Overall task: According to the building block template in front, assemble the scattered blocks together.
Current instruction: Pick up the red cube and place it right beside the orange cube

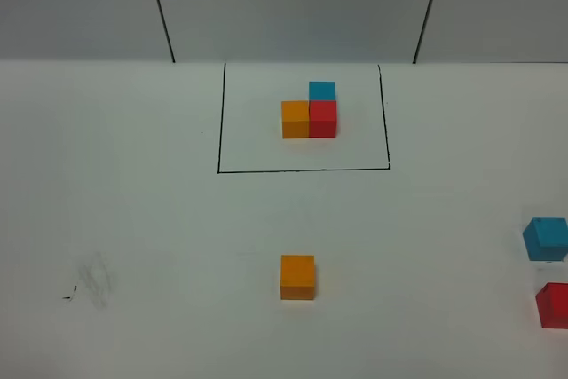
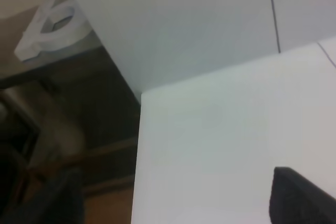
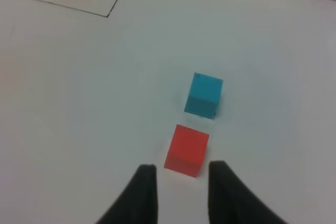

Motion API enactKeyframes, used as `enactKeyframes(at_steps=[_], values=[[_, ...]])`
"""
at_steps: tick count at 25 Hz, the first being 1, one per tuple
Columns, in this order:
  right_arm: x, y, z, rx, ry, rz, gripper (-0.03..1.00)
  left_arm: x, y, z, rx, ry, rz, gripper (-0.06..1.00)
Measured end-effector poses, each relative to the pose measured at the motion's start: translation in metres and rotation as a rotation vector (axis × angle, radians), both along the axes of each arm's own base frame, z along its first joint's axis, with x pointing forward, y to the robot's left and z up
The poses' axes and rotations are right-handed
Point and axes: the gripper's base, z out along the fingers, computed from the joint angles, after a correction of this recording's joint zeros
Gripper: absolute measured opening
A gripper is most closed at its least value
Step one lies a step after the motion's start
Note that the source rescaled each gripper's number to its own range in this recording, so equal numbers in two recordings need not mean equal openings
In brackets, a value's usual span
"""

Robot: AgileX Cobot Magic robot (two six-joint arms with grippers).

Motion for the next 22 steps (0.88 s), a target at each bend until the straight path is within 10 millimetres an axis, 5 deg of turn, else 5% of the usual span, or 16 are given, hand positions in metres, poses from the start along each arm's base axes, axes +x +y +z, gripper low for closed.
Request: enactKeyframes(at_steps=[7,15,22], values=[[0.0,0.0,0.0,0.0,0.0,0.0,0.0,-0.012,-0.022,-0.055,-0.251,0.006,0.118,0.57],[0.0,0.0,0.0,0.0,0.0,0.0,0.0,0.014,-0.03,-0.111,-0.426,0.135,0.187,0.57],[0.0,0.0,0.0,0.0,0.0,0.0,0.0,0.034,-0.031,-0.138,-0.453,0.193,0.198,0.57]])
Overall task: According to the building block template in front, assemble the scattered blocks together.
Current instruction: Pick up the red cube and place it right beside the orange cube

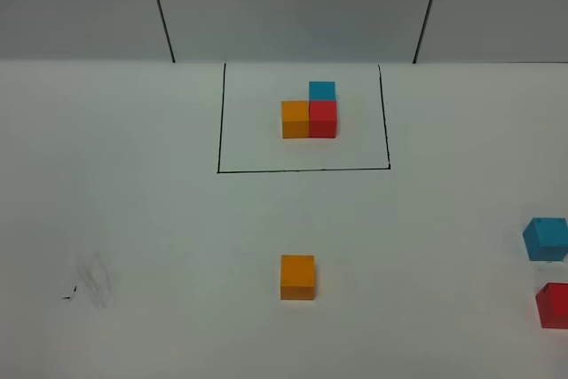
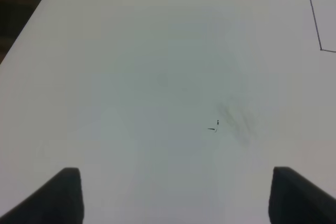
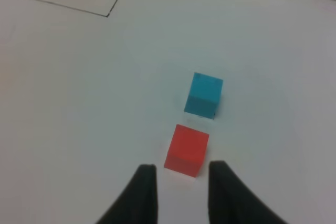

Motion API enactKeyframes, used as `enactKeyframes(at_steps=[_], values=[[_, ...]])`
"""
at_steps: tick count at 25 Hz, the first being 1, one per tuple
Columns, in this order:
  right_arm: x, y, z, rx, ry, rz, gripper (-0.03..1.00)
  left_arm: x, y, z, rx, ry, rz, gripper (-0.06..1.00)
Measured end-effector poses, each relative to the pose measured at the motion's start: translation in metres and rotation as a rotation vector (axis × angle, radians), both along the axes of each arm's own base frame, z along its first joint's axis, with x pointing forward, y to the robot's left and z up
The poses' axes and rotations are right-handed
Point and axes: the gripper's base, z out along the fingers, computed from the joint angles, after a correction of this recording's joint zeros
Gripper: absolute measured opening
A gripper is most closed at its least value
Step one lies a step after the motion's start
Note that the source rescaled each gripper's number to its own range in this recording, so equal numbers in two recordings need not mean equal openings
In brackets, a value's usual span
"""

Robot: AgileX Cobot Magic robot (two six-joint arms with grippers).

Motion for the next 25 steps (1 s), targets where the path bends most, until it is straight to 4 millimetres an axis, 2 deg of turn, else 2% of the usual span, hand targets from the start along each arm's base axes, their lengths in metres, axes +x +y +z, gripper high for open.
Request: enactKeyframes(at_steps=[4,25], values=[[0.0,0.0,0.0,0.0,0.0,0.0,0.0,0.0053,0.0,-0.0094,-0.006,0.024,0.0,0.57],[0.0,0.0,0.0,0.0,0.0,0.0,0.0,0.0057,0.0,-0.0088,-0.008,0.016,0.001,0.57]])
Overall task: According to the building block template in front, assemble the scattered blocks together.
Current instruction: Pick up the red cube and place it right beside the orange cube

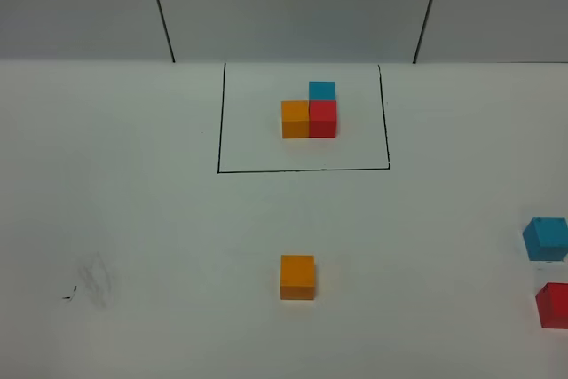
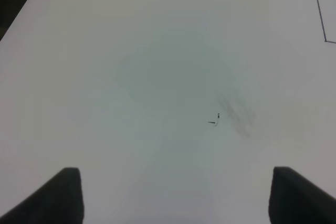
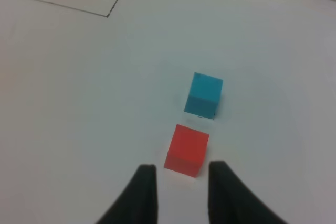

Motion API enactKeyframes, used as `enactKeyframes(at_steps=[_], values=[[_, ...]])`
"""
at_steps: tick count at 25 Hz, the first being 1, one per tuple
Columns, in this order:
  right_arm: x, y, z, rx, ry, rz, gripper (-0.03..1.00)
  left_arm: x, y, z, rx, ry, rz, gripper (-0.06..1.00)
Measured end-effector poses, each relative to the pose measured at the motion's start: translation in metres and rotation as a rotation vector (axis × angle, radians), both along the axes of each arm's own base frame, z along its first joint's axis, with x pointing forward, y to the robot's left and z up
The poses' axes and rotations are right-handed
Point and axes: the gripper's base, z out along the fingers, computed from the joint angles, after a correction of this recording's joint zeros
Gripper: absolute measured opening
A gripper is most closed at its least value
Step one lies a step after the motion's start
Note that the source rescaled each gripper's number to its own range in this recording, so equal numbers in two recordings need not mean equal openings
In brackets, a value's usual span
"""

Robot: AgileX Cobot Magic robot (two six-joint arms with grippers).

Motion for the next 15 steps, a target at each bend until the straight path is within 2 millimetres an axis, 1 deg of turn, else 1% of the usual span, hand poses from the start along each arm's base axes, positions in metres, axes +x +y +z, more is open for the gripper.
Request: enactKeyframes(at_steps=[11,13,15], values=[[0.0001,-0.0006,0.0,0.045,0.003,-0.032,0.01,0.0,0.0,0.0,-0.001,0.0,0.0,0.57],[0.0024,-0.0001,0.0001,0.088,0.023,-0.067,0.05,0.0,0.0,0.0,-0.001,0.0,0.0,0.57],[0.0094,0.0009,0.0,0.106,0.07,-0.096,0.14,0.0,0.0,0.0,-0.001,0.0,0.0,0.57]])
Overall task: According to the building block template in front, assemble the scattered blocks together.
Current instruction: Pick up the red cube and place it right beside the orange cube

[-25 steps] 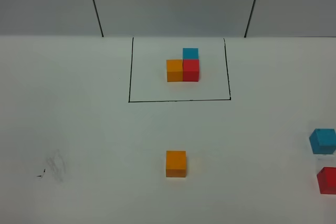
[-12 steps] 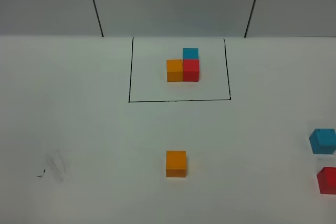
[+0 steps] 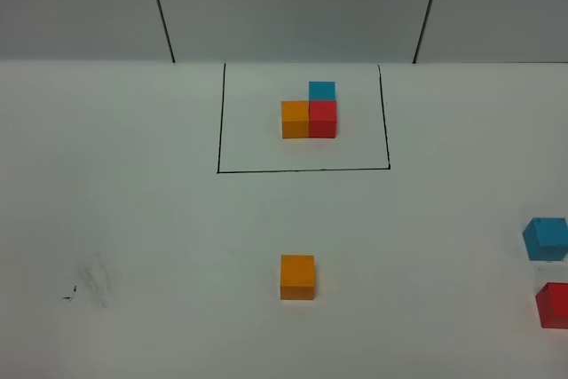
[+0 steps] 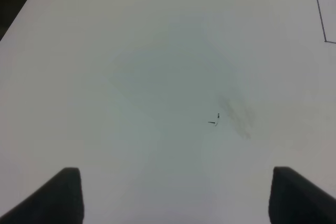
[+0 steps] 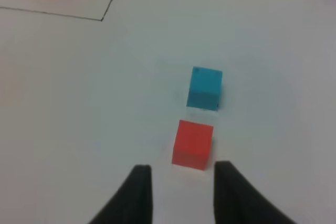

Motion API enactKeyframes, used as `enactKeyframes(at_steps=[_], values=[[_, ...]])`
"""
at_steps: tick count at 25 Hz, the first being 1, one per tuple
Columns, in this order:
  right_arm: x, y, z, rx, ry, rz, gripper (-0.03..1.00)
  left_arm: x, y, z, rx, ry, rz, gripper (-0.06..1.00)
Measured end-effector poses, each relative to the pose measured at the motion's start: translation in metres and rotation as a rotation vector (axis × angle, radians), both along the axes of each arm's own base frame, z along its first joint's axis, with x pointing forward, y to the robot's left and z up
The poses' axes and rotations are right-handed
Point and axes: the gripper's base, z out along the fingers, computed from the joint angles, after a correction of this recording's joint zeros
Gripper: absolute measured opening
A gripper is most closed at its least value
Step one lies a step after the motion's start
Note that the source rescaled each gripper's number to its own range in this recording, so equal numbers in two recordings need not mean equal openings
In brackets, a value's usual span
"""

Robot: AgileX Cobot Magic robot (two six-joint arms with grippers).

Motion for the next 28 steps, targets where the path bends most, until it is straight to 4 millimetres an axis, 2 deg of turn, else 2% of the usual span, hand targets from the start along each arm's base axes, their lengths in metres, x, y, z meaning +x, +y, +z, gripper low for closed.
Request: enactKeyframes(at_steps=[3,6,10,13,20,24,28], values=[[0.017,0.003,-0.001,0.0,0.108,-0.017,0.34,0.0,0.0,0.0,0.0,0.0,0.0,0.57],[0.04,0.006,0.007,0.044,0.156,-0.046,0.55,0.0,0.0,0.0,0.0,0.0,0.0,0.57],[0.074,0.011,0.018,0.118,0.189,-0.114,0.74,0.0,0.0,0.0,0.0,-0.001,0.0,0.57],[0.104,0.013,0.012,0.092,0.309,-0.147,0.78,0.0,0.0,0.0,0.0,-0.002,0.0,0.57],[0.166,0.021,-0.012,0.034,0.526,-0.159,0.79,0.0,0.0,0.0,0.0,-0.002,0.0,0.57],[0.19,0.023,-0.032,0.01,0.603,-0.162,0.79,0.0,0.0,0.0,0.0,-0.002,0.0,0.57],[0.203,0.013,-0.051,-0.004,0.691,-0.213,0.79,0.0,0.0,0.0,0.0,-0.002,0.0,0.57]])
